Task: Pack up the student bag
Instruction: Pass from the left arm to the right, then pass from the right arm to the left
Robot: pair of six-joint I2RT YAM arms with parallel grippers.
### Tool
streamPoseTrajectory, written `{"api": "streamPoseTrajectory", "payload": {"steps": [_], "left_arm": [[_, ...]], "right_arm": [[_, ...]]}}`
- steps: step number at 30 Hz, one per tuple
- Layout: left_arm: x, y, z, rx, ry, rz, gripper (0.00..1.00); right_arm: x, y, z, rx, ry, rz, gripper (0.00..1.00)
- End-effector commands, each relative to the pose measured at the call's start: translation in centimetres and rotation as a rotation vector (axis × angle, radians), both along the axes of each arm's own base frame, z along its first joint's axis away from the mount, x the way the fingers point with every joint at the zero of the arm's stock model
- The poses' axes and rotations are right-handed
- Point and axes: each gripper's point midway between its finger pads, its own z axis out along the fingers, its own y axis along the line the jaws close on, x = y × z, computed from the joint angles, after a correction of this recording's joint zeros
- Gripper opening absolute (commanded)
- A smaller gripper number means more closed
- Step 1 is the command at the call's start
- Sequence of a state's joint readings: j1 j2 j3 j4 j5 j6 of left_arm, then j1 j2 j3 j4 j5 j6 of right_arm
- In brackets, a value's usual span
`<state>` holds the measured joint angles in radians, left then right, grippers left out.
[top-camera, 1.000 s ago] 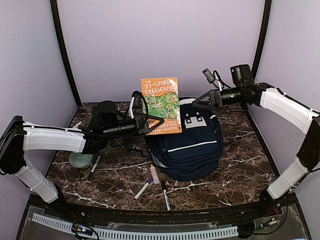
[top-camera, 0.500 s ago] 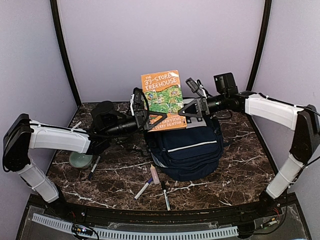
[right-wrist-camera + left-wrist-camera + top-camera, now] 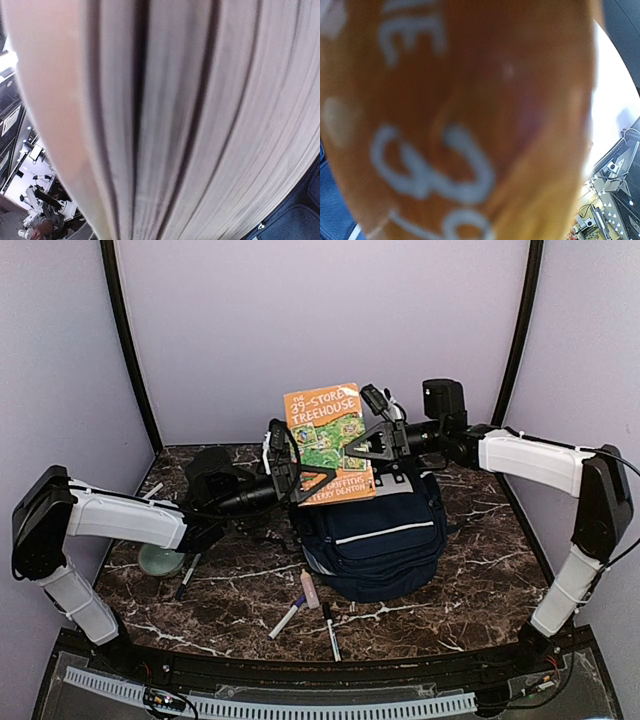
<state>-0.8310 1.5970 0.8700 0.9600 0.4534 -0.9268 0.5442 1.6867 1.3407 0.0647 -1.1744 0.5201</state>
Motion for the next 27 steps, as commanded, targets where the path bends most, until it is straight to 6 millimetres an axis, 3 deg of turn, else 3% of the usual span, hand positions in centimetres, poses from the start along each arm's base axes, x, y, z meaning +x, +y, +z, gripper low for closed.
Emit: {"api": "streamPoseTrajectory", "payload": {"steps": [1, 6, 9, 12, 17, 22, 27], "left_arm": [[-0.9, 0.3, 2.3, -0.102, -0.074, -0.011, 0.0], [-0.9, 0.3, 1.6, -0.082, -0.06, -0.006, 0.01], [-0.8, 0.4, 1.0, -0.029, -0.063, 0.007, 0.27], [-0.8, 0.7, 0.5, 0.016, -0.093, 0.028, 0.46], [-1.2, 1.1, 1.1, 0.042, -0.17, 0.036, 0.61], [-0.9, 0.6, 1.2, 0.055, -0.174, 0.021, 0.57], [-1.2, 0.0, 1.4, 0.001, -0.16, -0.021, 0.26]], "right_arm": [[0.4, 0.0, 2.3, 0.062, -0.022, -0.006, 0.47], [0.8, 0.0, 2.1, 0.066, -0.007, -0.013, 0.14], [0.6, -0.1, 1.8, 0.06, -0.015, -0.016, 0.0], [0.0, -0.6, 0.6, 0.016, -0.046, -0.024, 0.0], [-2.0, -1.9, -1.6, -0.073, -0.156, 0.03, 0.0], [-3.8, -2.7, -3.0, -0.128, -0.152, 0.1, 0.0], [-3.9, -3.3, -4.1, -0.172, -0.163, 0.07, 0.0]]}}
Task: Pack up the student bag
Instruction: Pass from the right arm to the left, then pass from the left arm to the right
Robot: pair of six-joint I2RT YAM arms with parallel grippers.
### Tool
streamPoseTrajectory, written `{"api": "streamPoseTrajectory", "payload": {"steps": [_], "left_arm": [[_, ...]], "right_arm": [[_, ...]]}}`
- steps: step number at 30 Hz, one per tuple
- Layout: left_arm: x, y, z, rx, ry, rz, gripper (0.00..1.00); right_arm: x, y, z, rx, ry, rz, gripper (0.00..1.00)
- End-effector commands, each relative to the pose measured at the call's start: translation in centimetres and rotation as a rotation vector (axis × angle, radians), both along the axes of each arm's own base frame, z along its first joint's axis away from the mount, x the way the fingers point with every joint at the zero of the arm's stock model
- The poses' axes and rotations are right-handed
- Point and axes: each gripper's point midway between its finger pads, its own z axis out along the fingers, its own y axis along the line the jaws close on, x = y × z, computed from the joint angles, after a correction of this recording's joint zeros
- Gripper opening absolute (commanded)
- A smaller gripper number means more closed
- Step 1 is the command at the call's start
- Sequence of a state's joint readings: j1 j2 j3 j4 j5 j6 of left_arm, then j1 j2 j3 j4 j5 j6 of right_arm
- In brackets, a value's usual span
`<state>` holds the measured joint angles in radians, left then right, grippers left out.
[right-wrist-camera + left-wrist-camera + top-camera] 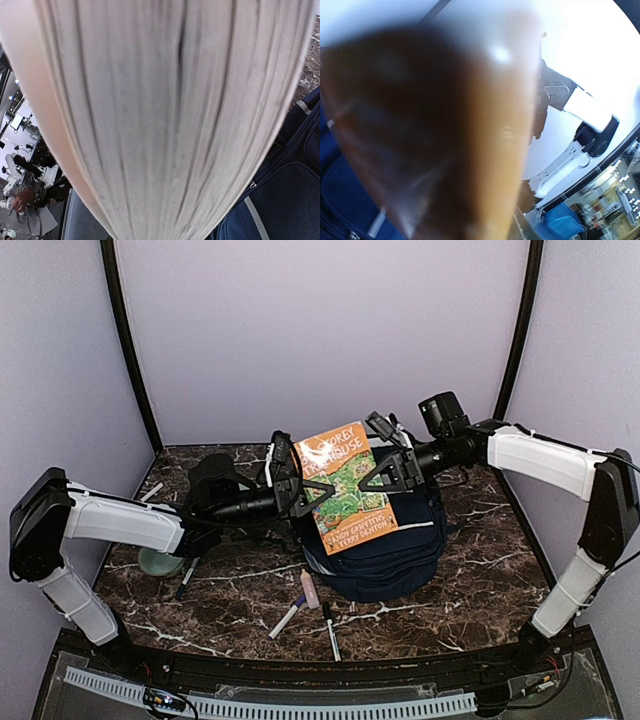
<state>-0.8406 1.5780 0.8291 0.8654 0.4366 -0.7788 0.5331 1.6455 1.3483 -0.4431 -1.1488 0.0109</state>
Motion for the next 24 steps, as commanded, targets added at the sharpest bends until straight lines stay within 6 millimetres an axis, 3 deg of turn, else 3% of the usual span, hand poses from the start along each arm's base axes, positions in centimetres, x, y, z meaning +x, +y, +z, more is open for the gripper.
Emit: {"api": "streamPoseTrajectory", "payload": {"steps": [1, 4, 7, 10, 15, 19, 24], "left_arm": [[-0.8, -0.3, 4.5, -0.139, -0.089, -0.054, 0.21], [-0.9, -0.1, 4.8, -0.17, -0.083, -0.055, 0.09], [-0.9, 0.3, 5.2, -0.198, -0.086, -0.037, 0.04], [-0.9, 0.9, 5.9, -0.23, -0.089, -0.018, 0.02], [-0.4, 1.1, 6.1, -0.222, -0.085, 0.014, 0.02], [-0.2, 0.8, 5.6, -0.197, -0.075, 0.013, 0.01], [-0.2, 0.6, 5.4, -0.197, -0.064, 0.004, 0.0]], "right_arm": [[-1.0, -0.8, 0.0, -0.027, -0.061, 0.003, 0.0], [-1.4, -0.9, 0.7, -0.001, -0.062, -0.004, 0.13], [-1.6, -1.1, 0.2, -0.005, -0.057, -0.018, 0.36], [-2.1, -1.1, -0.8, -0.007, -0.017, -0.005, 0.47], [-2.9, -0.7, -1.8, -0.016, 0.012, 0.023, 0.5], [-3.0, -0.6, -1.1, 0.008, 0.022, 0.03, 0.43], [-3.0, -0.4, 0.4, 0.049, 0.039, 0.049, 0.42]]}}
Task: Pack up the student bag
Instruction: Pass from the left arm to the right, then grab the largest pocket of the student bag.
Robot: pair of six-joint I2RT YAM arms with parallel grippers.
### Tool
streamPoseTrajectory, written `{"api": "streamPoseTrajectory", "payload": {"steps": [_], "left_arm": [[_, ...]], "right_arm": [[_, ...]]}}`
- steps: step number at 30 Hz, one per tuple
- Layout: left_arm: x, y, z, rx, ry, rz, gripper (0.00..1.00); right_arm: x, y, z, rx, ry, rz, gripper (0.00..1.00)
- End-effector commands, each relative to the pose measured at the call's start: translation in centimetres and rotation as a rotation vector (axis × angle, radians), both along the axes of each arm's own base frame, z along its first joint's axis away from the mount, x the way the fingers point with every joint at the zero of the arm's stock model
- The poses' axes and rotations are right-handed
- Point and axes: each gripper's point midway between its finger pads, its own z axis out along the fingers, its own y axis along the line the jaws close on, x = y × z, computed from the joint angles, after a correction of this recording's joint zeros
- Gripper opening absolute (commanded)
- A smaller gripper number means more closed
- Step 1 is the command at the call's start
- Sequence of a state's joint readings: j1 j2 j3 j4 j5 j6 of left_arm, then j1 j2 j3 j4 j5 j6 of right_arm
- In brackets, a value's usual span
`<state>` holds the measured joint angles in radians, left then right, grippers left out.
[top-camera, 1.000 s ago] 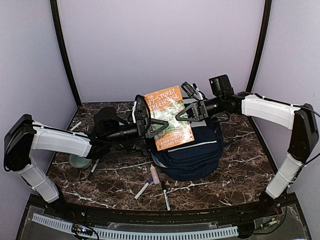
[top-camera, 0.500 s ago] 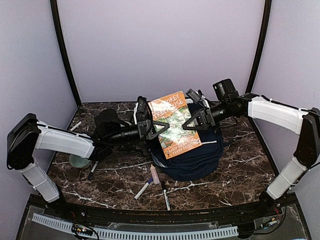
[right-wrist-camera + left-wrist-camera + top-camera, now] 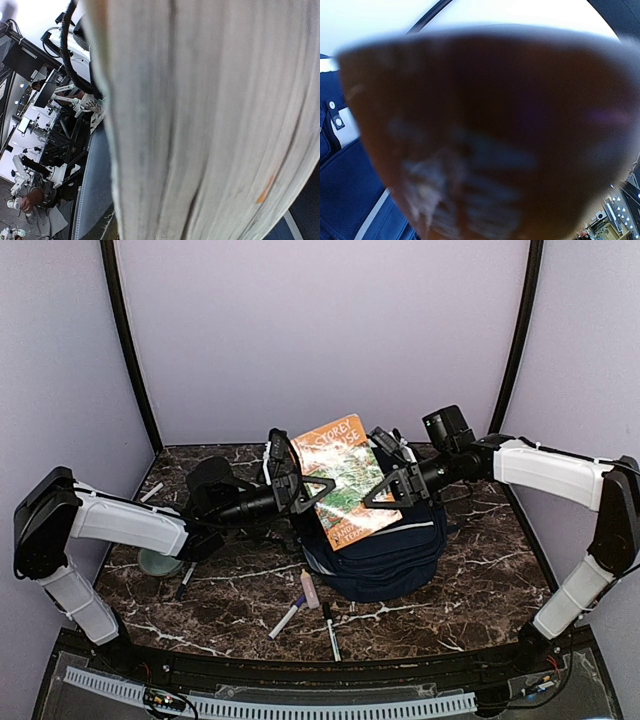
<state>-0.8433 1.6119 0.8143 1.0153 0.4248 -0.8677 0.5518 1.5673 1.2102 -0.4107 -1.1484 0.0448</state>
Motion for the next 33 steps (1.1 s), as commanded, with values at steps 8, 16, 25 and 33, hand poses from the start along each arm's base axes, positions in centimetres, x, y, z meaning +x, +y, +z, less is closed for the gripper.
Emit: {"api": "streamPoseTrajectory", "payload": {"steps": [8, 16, 25, 33], "left_arm": [[0.1, 0.2, 3.8, -0.076, -0.079, 0.008, 0.01], [1.4, -0.6, 1.7, 0.047, -0.068, 0.045, 0.47], [2.1, -3.7, -3.5, 0.369, -0.112, -0.007, 0.52], [0.2, -9.0, -9.7, 0.809, -0.373, -0.092, 0.44]], "right_arm": [[0.2, 0.5, 2.3, 0.08, 0.022, 0.026, 0.09], [3.5, -2.7, 1.9, 0.073, 0.03, -0.103, 0.0], [5.9, -10.6, -1.6, -0.145, -0.186, -0.353, 0.0], [7.8, -18.9, -4.2, -0.233, -0.229, -0.625, 0.0]]}}
